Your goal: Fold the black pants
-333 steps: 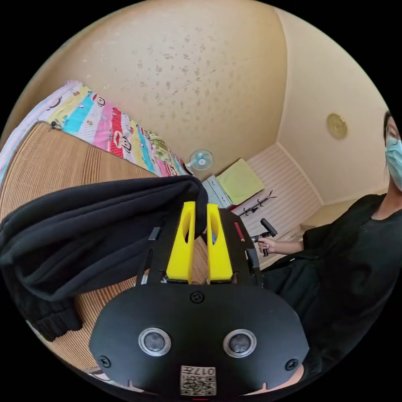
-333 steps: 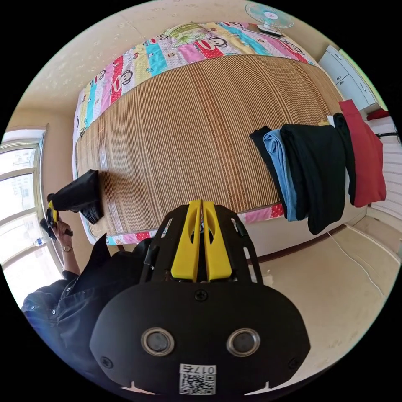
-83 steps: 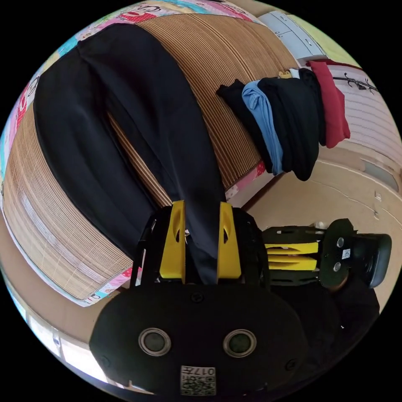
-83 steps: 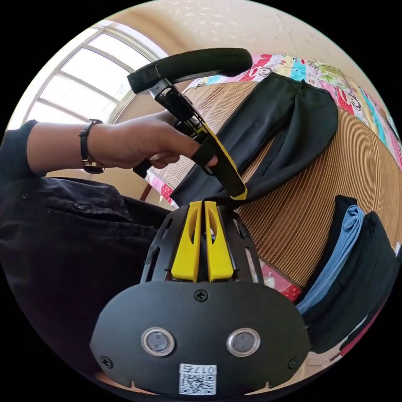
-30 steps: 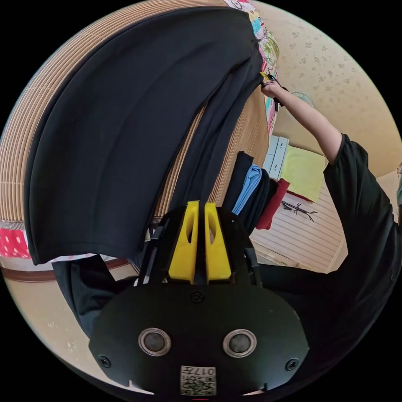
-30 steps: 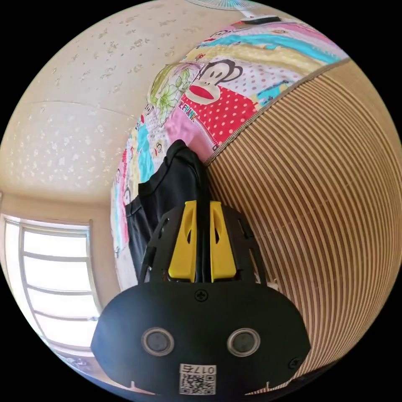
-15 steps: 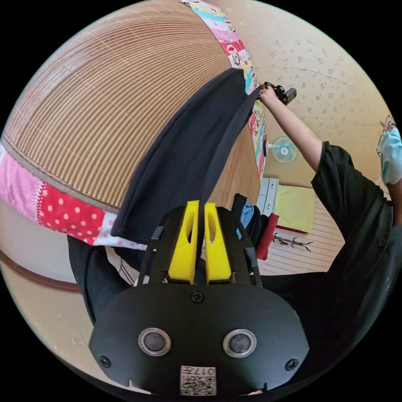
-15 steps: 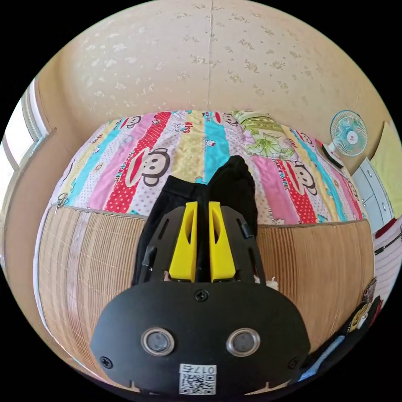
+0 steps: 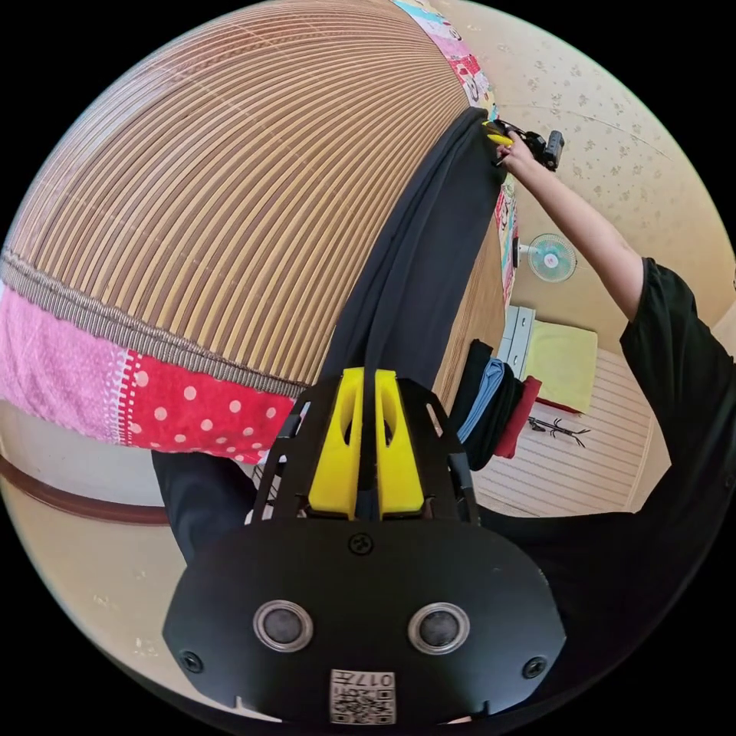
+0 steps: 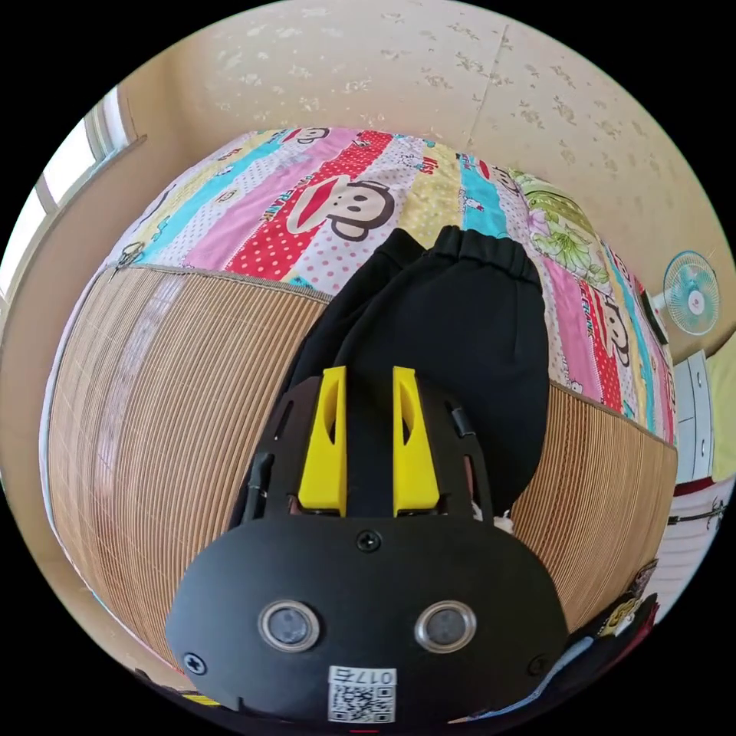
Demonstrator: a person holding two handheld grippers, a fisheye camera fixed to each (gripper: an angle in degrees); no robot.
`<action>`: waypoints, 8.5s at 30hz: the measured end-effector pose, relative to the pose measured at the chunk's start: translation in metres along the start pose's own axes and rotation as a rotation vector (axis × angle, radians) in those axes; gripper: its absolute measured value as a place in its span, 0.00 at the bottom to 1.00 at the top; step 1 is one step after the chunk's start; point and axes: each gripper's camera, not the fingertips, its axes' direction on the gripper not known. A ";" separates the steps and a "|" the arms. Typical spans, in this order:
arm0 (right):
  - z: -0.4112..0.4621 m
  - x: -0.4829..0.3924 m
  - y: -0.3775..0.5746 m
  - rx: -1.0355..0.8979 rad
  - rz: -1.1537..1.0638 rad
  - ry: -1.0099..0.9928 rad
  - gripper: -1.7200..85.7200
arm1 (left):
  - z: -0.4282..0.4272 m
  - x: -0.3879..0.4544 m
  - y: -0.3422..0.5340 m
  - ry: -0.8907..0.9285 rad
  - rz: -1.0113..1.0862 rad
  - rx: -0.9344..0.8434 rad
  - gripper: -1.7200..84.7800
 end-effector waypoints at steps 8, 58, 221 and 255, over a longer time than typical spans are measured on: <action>0.012 0.039 0.043 0.142 0.255 -0.300 0.18 | -0.016 0.007 -0.001 0.051 0.069 -0.054 0.03; -0.299 0.092 0.621 -0.237 0.224 -0.457 0.04 | -0.079 0.101 0.012 -0.085 0.346 -0.200 0.02; -0.241 0.238 0.339 -0.262 0.440 -0.766 0.19 | 0.000 0.327 -0.103 -0.120 0.274 -0.001 0.17; -0.136 -0.428 0.250 -0.728 -0.067 -0.878 0.17 | -0.272 -0.010 0.044 -0.549 -0.229 0.534 0.16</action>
